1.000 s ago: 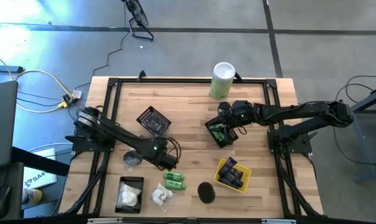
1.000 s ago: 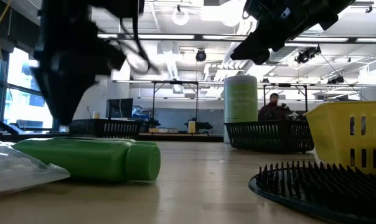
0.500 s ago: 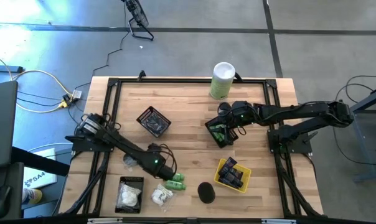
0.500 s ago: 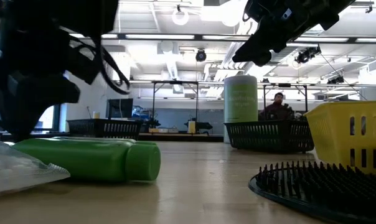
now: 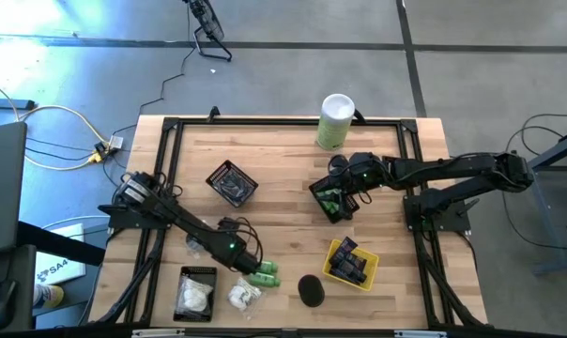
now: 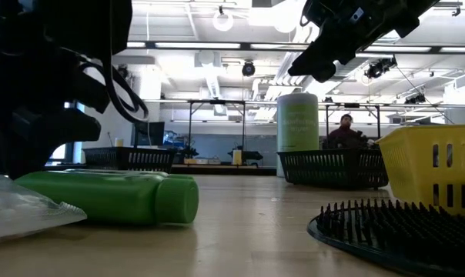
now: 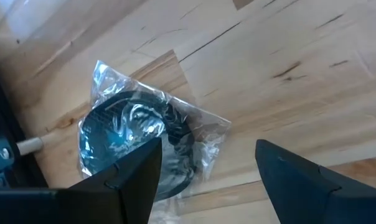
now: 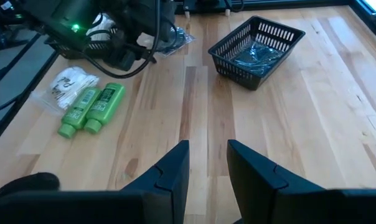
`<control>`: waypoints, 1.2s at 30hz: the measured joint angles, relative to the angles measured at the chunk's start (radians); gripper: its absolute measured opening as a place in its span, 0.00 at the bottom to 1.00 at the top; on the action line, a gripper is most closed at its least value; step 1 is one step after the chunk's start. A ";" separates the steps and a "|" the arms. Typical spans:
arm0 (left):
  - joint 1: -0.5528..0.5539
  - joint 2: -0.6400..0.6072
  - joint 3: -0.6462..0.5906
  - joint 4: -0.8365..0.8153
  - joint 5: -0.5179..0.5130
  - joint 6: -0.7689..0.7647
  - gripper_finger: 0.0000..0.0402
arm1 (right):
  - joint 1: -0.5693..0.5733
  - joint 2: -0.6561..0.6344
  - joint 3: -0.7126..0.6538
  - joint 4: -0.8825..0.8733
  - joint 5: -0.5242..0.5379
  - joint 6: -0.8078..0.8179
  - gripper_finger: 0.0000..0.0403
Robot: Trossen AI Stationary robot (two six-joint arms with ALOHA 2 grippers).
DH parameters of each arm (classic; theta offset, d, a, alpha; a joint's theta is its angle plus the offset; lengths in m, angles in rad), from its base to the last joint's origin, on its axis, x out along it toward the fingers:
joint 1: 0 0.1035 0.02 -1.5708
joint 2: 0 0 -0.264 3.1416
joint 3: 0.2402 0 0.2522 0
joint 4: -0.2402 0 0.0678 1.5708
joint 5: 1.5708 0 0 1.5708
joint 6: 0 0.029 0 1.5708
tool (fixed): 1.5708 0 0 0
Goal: Pick & Place Travel size toiletries
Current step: Put the hairbrush into the top left black bin
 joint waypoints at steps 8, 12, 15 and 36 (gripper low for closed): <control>-0.007 0.007 -0.002 -0.004 0.001 -0.004 0.63 | 0.000 0.000 0.000 0.000 0.000 -0.005 0.25; -0.007 0.007 -0.021 0.022 0.003 -0.005 0.57 | 0.000 0.000 0.000 0.000 0.000 -0.005 0.25; -0.007 0.008 -0.030 0.030 0.004 -0.012 0.48 | 0.000 0.000 0.000 0.000 0.000 -0.005 0.25; -0.005 0.015 0.000 0.042 -0.015 0.075 0.13 | 0.000 0.000 0.000 0.000 0.000 -0.004 0.25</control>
